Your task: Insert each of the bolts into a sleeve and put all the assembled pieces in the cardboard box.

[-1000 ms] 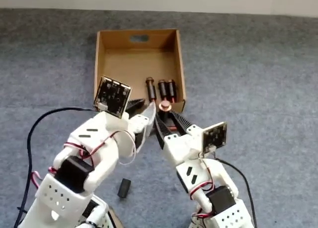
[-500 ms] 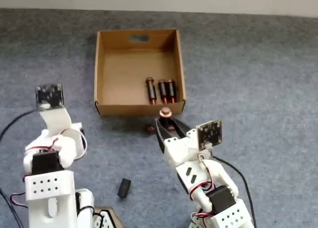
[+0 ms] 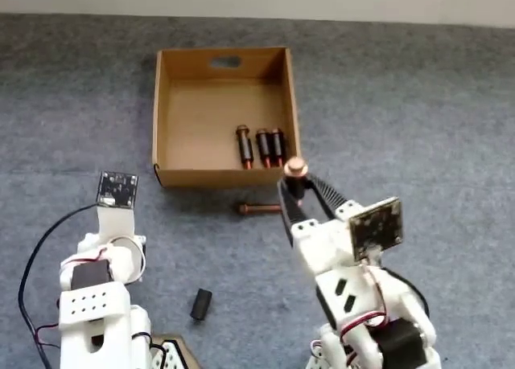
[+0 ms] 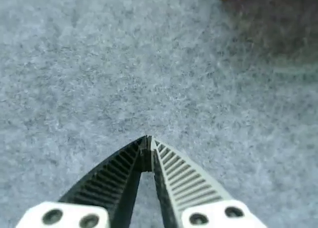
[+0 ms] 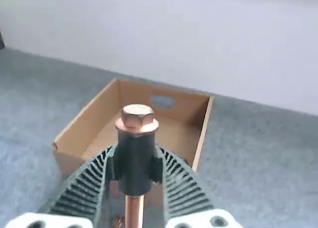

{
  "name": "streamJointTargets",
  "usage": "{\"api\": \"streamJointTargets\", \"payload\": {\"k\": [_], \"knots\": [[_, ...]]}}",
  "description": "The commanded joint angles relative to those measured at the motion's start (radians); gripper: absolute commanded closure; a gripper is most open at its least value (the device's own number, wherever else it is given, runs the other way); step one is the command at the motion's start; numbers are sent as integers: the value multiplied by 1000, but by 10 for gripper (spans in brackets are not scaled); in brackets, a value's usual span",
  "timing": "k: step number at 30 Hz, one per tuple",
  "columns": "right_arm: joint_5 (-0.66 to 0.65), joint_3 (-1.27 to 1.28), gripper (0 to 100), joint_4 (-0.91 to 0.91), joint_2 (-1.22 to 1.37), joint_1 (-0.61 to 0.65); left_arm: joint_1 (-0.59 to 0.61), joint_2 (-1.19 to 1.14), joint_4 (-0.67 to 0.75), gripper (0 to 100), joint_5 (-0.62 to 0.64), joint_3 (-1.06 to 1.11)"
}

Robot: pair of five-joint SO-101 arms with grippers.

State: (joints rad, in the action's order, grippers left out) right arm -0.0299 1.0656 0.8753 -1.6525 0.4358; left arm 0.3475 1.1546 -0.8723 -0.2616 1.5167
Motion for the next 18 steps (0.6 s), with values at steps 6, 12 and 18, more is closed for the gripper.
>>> {"api": "streamJointTargets", "payload": {"k": [6,12,18], "knots": [[6,-483,991,4,667,-18,-16,1,17,980,14,1],[187,-668,991,-41,1021,-12,-16,1,17,980,14,1],[198,-848,991,-114,1395,18,-16,1,17,980,14,2]]}}
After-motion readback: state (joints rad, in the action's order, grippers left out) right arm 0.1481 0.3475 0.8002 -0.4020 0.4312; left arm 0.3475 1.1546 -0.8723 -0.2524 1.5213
